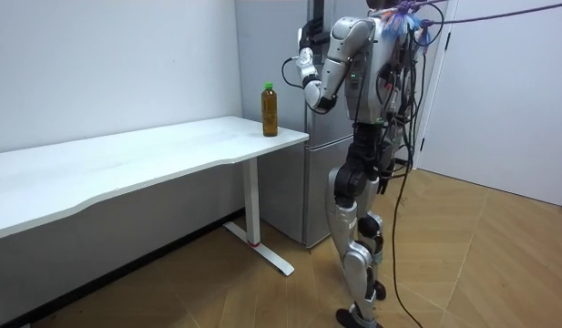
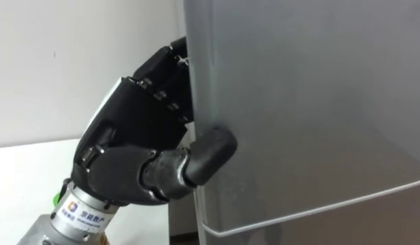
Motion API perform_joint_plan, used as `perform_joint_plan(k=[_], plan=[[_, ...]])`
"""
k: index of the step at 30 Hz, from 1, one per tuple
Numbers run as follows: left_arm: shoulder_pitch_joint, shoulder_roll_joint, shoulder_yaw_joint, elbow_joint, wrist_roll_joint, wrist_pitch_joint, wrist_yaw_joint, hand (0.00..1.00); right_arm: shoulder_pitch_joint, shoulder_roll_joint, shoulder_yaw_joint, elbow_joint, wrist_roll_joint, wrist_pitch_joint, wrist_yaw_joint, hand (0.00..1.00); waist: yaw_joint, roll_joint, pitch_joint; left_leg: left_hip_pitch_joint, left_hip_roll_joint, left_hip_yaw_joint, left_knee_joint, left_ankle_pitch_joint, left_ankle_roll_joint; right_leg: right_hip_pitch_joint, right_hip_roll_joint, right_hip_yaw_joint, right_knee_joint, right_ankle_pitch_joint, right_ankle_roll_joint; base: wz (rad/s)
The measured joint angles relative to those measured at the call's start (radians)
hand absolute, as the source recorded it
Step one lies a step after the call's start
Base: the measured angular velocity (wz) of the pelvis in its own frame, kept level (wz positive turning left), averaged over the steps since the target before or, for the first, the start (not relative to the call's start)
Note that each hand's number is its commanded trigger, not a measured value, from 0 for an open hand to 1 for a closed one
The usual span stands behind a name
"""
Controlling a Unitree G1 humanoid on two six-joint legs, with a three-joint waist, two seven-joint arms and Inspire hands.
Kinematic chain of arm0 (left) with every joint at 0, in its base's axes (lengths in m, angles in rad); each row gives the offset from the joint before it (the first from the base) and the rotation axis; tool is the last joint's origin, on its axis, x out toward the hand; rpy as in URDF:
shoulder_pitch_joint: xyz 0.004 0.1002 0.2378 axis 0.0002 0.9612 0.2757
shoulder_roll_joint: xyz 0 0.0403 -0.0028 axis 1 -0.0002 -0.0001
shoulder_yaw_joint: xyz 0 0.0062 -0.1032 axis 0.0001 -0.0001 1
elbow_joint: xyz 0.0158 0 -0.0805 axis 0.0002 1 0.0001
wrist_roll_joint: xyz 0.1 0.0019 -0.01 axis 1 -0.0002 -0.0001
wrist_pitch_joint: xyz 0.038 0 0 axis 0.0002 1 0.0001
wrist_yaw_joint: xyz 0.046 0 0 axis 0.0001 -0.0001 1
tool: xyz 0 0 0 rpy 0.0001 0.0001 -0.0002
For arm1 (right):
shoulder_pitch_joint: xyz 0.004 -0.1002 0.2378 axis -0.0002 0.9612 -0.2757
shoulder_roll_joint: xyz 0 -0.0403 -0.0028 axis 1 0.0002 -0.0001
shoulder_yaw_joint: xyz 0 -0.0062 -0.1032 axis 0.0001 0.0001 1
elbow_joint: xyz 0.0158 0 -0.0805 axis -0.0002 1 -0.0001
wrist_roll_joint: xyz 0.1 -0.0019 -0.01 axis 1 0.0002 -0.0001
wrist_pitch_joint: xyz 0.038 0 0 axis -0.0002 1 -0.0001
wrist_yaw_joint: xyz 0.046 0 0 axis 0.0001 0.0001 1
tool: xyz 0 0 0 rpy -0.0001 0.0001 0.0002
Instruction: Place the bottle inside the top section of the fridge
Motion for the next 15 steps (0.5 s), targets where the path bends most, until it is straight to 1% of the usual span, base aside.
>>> perform_joint_plan(k=[2, 5, 6, 8, 9, 10, 12, 14, 15], plan=[[0.0, -0.013, 0.0, 0.012, -0.012, 0.0, 0.002, 0.63, 0.001, -0.002, 0.001, 0.0, 0.001, 0.0, 0.006, 0.0, -0.002, 0.0, 0.0, 0.001, -0.001, 0.003, 0.001, 0.0, 0.0, 0.0, -0.004, 0.002, 0.0, 0.0, 0.0, -0.02], [0.0, -0.013, 0.0, 0.02, -0.012, -0.004, 0.004, 0.58, 0.001, -0.005, 0.001, 0.0, 0.001, 0.0, 0.019, 0.0, -0.002, 0.0, -0.0002, 0.001, -0.002, 0.006, 0.002, 0.0, 0.0, 0.0, -0.008, 0.002, 0.0, 0.0, 0.0, 0.0], [0.0, -0.015, 0.0, 0.024, -0.012, -0.006, 0.005, 0.57, 0.001, -0.005, 0.001, 0.0, 0.0, 0.0, 0.021, 0.0, -0.002, 0.0, -0.0002, 0.0, -0.002, 0.006, 0.002, 0.0, 0.0, 0.001, -0.009, 0.002, 0.0, 0.0, 0.0, 0.0], [0.0, -0.015, 0.0, 0.033, -0.014, -0.011, 0.008, 0.47, 0.0, -0.006, 0.002, -0.001, -0.001, 0.0, 0.022, 0.0, -0.002, -0.001, -0.0004, -0.001, -0.004, 0.007, 0.004, 0.0, 0.0, 0.0, -0.011, 0.002, 0.0, -0.001, 0.001, 0.0], [0.0, -0.016, -0.001, 0.033, -0.014, -0.011, 0.009, 0.08, 0.0, -0.006, 0.002, -0.001, -0.001, 0.0, 0.021, 0.0, -0.002, -0.001, -0.0005, -0.002, -0.005, 0.008, 0.005, 0.0, 0.0, 0.0, -0.012, 0.002, 0.0, -0.002, 0.003, 0.0], [0.0, -0.017, -0.002, 0.036, -0.023, -0.01, 0.011, 0.0, -0.001, -0.007, 0.002, -0.001, -0.001, 0.0, 0.021, 0.0, -0.002, -0.001, -0.0005, -0.003, -0.006, 0.019, 0.006, 0.0, 0.0, 0.0, -0.013, 0.004, 0.0, -0.003, 0.004, 0.0], [0.0, -0.023, -0.004, 0.043, -0.029, -0.011, 0.012, 0.0, 0.0, -0.008, 0.001, -0.004, -0.002, 0.0, 0.021, 0.0, -0.003, -0.002, -0.0013, -0.003, -0.01, 0.031, 0.008, 0.0, 0.0, 0.0, -0.013, 0.003, 0.0, -0.007, 0.011, 0.0], [0.0, -0.025, -0.013, 0.045, -0.033, -0.011, 0.011, 0.0, 0.001, -0.008, 0.001, -0.007, -0.002, 0.0, 0.021, 0.0, -0.004, -0.003, -0.002, -0.009, -0.013, 0.032, 0.016, 0.0, 0.0, -0.007, -0.016, 0.003, 0.0, -0.008, 0.014, 0.0], [0.0, -0.025, -0.024, 0.045, -0.034, -0.013, 0.008, 0.0, 0.001, -0.008, 0.001, -0.008, -0.002, 0.0, 0.022, 0.0, -0.004, -0.003, -0.0039, -0.014, -0.015, 0.032, 0.02, 0.0, 0.0, -0.012, -0.017, 0.004, 0.003, -0.009, 0.015, 0.05]])
